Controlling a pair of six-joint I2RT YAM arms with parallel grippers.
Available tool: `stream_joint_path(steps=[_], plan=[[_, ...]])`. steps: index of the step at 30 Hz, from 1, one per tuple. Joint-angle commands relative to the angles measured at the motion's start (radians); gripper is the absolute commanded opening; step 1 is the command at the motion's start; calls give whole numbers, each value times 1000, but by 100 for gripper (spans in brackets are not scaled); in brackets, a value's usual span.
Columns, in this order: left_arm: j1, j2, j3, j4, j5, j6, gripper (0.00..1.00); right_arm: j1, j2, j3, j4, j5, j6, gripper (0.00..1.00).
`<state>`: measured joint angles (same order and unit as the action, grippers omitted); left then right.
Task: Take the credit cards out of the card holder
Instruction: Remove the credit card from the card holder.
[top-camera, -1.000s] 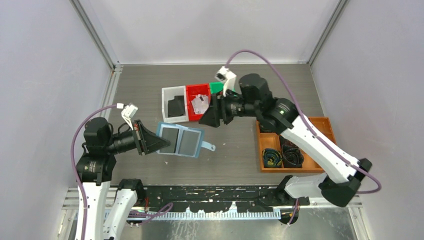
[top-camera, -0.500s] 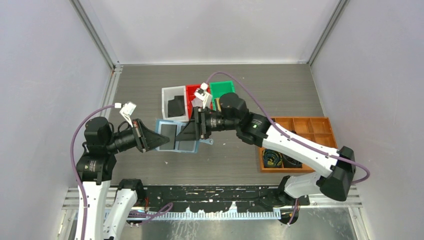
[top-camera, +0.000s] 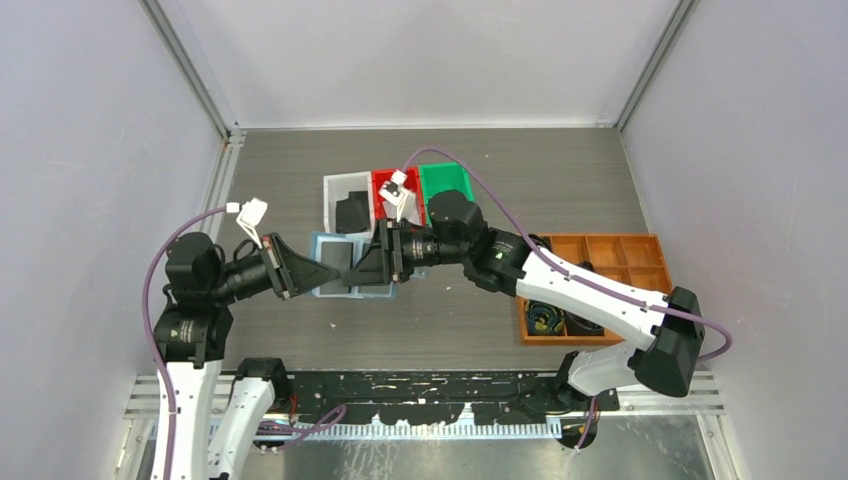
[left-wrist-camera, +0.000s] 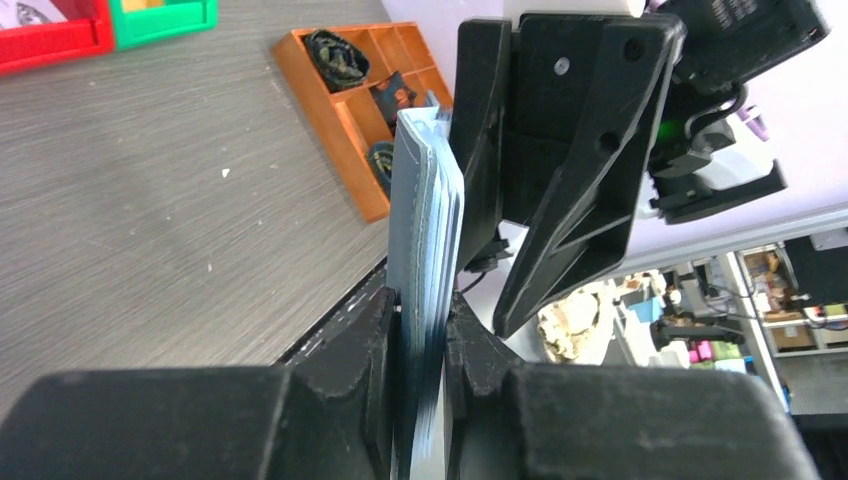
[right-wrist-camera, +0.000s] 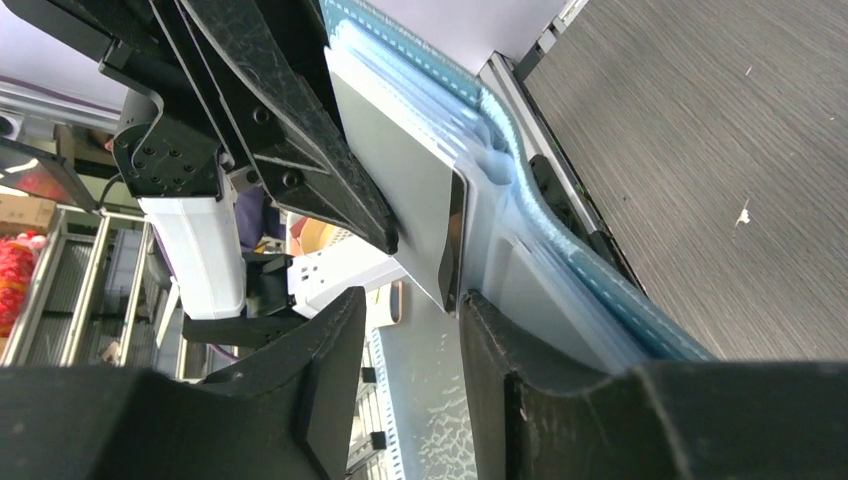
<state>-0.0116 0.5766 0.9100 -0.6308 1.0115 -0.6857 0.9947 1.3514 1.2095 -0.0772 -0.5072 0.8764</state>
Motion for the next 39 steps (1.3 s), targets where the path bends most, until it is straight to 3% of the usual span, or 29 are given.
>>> stream_joint_path(steps=[1, 6, 13, 21, 29, 39], plan=[[1, -16, -7, 210, 147, -149, 1, 14, 31, 19, 45, 68, -16, 44], [1, -45, -40, 286, 220, -206, 3, 22, 36, 10, 136, 64, 22, 36], [1, -58, -46, 287, 283, -209, 10, 21, -3, -59, 306, 30, 97, 21], [1, -62, -33, 289, 310, -216, 12, 22, -42, -156, 449, 1, 155, 11], [1, -61, -13, 290, 313, -218, 19, 22, -95, -208, 390, 85, 99, 1], [1, -44, 7, 293, 310, -229, 10, 22, -145, -216, 282, 144, 30, 1]])
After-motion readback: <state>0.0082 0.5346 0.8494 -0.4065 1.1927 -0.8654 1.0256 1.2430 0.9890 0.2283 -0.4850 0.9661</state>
